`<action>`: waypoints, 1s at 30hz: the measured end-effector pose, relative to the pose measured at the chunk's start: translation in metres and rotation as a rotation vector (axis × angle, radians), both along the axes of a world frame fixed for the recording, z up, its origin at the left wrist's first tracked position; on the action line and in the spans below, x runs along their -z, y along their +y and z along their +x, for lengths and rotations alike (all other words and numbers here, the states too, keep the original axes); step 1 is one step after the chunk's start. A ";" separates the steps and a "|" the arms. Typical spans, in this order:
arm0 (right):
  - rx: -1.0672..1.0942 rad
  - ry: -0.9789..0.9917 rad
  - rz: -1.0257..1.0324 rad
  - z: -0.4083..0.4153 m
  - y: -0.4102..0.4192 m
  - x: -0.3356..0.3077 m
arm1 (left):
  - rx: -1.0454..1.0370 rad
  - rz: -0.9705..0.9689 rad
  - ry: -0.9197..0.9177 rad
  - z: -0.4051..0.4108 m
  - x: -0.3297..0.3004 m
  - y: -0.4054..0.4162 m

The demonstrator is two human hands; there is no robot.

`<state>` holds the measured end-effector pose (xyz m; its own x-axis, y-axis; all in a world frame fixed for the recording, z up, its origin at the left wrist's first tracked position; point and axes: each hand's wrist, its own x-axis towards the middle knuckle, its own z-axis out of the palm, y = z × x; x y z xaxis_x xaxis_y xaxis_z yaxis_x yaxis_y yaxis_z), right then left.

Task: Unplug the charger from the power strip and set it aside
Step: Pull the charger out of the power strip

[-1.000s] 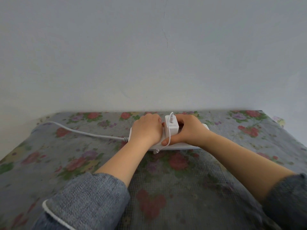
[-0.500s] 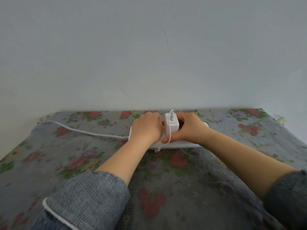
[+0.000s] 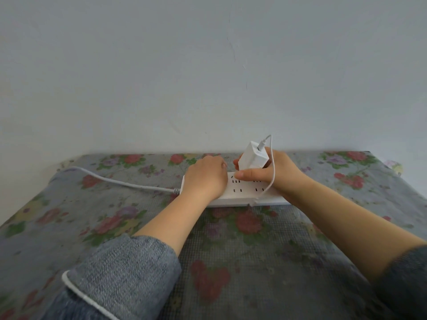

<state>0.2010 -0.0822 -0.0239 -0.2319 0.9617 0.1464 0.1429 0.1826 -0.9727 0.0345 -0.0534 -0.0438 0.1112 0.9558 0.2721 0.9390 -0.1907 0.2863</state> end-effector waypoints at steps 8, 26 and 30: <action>-0.006 0.032 -0.001 0.001 0.002 0.003 | 0.055 0.062 -0.041 0.001 -0.004 -0.008; 0.151 0.101 -0.074 0.017 0.002 -0.024 | 0.227 0.210 -0.262 0.018 -0.026 -0.024; 0.202 0.082 -0.065 0.026 -0.001 -0.031 | 0.290 0.109 -0.558 0.035 -0.038 -0.034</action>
<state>0.2266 -0.0831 0.0071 -0.0237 0.9954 0.0927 0.0904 0.0945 -0.9914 0.0698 -0.0879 -0.0058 0.1746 0.8717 0.4579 0.5603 -0.4704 0.6817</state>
